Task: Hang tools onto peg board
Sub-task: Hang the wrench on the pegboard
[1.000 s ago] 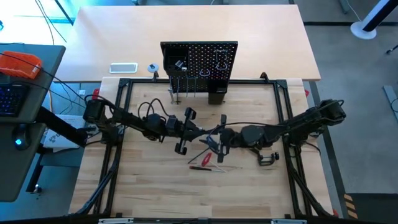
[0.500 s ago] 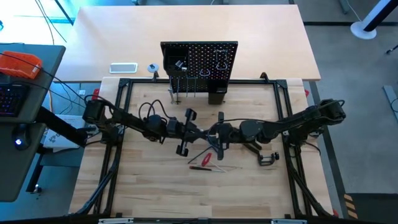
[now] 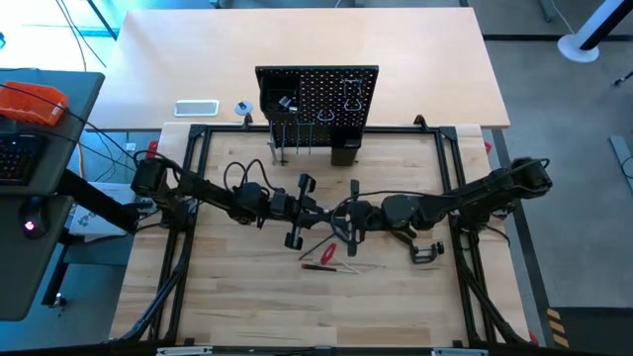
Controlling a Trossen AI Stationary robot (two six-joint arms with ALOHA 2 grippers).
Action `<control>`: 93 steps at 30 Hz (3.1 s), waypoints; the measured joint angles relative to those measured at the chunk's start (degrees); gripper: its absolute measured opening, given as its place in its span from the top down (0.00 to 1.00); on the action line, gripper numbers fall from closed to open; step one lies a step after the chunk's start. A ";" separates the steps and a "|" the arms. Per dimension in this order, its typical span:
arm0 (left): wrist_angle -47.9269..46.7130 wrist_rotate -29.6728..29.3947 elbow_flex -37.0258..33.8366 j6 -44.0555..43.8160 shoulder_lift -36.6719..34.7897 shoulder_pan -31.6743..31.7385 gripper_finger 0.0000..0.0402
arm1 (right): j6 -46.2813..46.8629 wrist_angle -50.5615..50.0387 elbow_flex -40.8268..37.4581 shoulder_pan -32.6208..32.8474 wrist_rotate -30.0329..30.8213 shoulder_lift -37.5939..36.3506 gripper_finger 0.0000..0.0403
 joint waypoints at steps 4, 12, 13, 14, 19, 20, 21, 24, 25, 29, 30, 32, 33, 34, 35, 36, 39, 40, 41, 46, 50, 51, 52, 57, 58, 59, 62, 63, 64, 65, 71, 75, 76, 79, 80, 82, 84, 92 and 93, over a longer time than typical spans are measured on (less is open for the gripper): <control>-0.36 -0.78 -1.21 -0.05 -0.49 0.06 0.90 | 1.43 -5.61 0.00 -0.07 1.32 -2.27 0.99; -1.17 -1.64 -4.81 -0.08 -4.68 1.62 0.68 | 5.42 -12.40 0.00 -0.47 2.38 -9.08 0.99; -0.98 -2.13 -5.43 -0.05 -5.58 1.87 0.66 | 5.43 -13.18 0.00 -0.54 2.46 -10.12 0.99; -1.09 -2.29 -6.38 0.03 -6.74 2.09 0.64 | 5.58 -13.59 0.00 -0.79 2.60 -10.95 0.99; -1.96 -2.76 -8.66 0.31 -11.27 3.05 0.58 | 6.71 -16.29 0.15 -1.98 1.73 -13.35 0.99; -2.33 -2.87 -8.85 0.47 -11.89 3.07 0.58 | 6.61 -16.77 0.13 -2.13 1.56 -13.58 0.99; -3.37 -2.93 -8.94 0.74 -12.80 3.12 0.57 | 6.43 -16.94 0.13 -2.46 1.46 -13.80 0.99; -7.19 -3.00 -9.56 0.84 -14.94 3.12 0.57 | 5.95 -17.25 0.13 -4.28 1.23 -13.94 0.99; -8.67 -3.03 -9.65 0.84 -15.44 3.11 0.57 | 5.72 -17.61 0.12 -5.12 1.25 -13.90 0.99; -16.88 -3.13 -9.85 -0.39 -17.19 2.79 0.57 | 6.44 -16.41 0.04 -10.38 -2.86 -13.90 0.99; -19.19 -3.13 -9.85 -0.89 -17.58 2.72 0.57 | 6.88 -15.91 0.04 -12.18 -4.76 -13.94 0.99; -22.88 -3.14 -9.83 -1.11 -17.68 2.41 0.57 | 8.01 -14.68 0.04 -16.11 -8.40 -14.03 0.99; -24.97 -3.13 -9.83 -1.11 -17.67 2.15 0.57 | 8.37 -14.44 0.04 -18.19 -10.00 -14.19 0.99; -26.96 -3.01 -9.84 -1.14 -17.63 1.93 0.57 | 8.68 -14.28 0.04 -20.28 -11.55 -14.36 0.99; -28.36 -2.72 -9.85 -1.26 -17.57 1.70 0.57 | 8.82 -14.12 0.04 -22.37 -13.35 -14.61 0.99; -29.42 -2.47 -9.85 -1.28 -17.57 1.45 0.57 | 8.77 -14.15 0.04 -24.36 -15.20 -14.85 0.99; -31.88 -2.23 -9.85 -1.74 -17.66 0.45 0.57 | 8.24 -13.75 0.04 -28.82 -20.35 -15.60 0.99; -32.35 -2.22 -9.85 -1.89 -17.64 0.14 0.57 | 8.11 -13.76 0.04 -30.02 -21.62 -15.81 0.99; -32.57 -2.22 -9.85 -1.92 -17.64 -0.09 0.57 | 7.75 -13.68 0.04 -31.19 -22.79 -15.89 0.99; -32.94 -2.15 -9.85 -1.78 -17.64 -0.59 0.57 | 8.45 -13.26 0.04 -37.03 -27.68 -16.17 0.99; -32.89 -2.19 -9.83 -2.15 -17.64 -0.55 0.57 | 8.77 -13.27 0.04 -40.73 -29.42 -16.17 0.99; -32.89 -2.19 -9.85 -2.16 -17.64 -0.55 0.57 | 9.28 -13.27 0.04 -41.65 -30.30 -16.17 0.99; -32.87 -2.19 -9.85 -2.15 -17.64 -0.55 0.57 | 9.67 -13.32 0.04 -42.57 -30.98 -16.17 0.99; -32.86 -2.19 -9.85 -2.17 -17.64 -0.55 0.57 | 10.01 -15.10 0.04 -45.71 -32.70 -16.11 0.99; -32.86 -2.19 -9.85 -2.20 -17.64 -0.55 0.57 | 10.17 -15.39 0.04 -46.19 -32.98 -16.11 0.99; -32.86 -2.19 -9.84 -2.22 -17.64 -0.55 0.57 | 10.18 -15.46 0.04 -46.74 -33.63 -16.11 0.99; -32.83 -2.19 -9.85 -2.61 -17.64 -0.55 0.57 | 10.69 -16.00 0.04 -47.87 -34.81 -16.11 0.99; -32.81 -2.21 -9.85 -2.61 -17.64 -0.55 0.57 | 10.73 -16.16 0.04 -48.08 -34.79 -16.11 0.99; -32.81 -2.21 -9.85 -2.61 -17.64 -0.55 0.57 | 10.71 -16.34 0.04 -48.37 -34.81 -16.11 0.99; -32.73 -2.25 -9.84 -2.63 -17.64 -0.55 0.57 | 10.74 -16.39 0.04 -48.65 -34.81 -16.11 0.99; -32.25 -2.43 -9.84 -2.64 -17.64 -0.55 0.57 | 11.67 -16.78 0.04 -49.98 -37.84 -15.06 0.99; -32.22 -2.67 -9.83 -2.66 -17.64 -0.55 0.57 | 11.65 -15.91 0.04 -49.86 -38.19 -13.93 0.99; -32.18 -2.71 -9.83 -2.67 -17.64 -0.55 0.57 | 11.66 -15.65 0.04 -49.86 -38.18 -13.73 0.99; -32.26 -2.76 -9.83 -2.75 -17.64 -0.55 0.57 | 11.64 -13.93 0.02 -49.83 -37.78 -13.81 0.99; -32.30 -2.78 -9.83 -2.76 -17.64 -0.55 0.57 | 11.63 -13.62 0.02 -49.85 -37.27 -14.06 0.99; -32.35 -2.76 -9.83 -2.75 -17.64 -0.55 0.57 | 11.48 -12.95 0.02 -49.85 -37.03 -14.43 0.99; -32.40 -2.78 -9.83 -2.74 -17.64 -0.55 0.57 | 11.42 -12.72 0.02 -49.78 -37.04 -14.60 0.99; -32.33 -2.89 -9.83 -1.32 -17.64 -0.44 0.57 | 10.21 -15.06 0.02 -48.76 -37.94 -14.88 0.99; -32.29 -2.91 -9.83 -1.26 -17.64 -0.40 0.57 | 10.12 -14.99 0.02 -48.56 -38.05 -14.91 0.99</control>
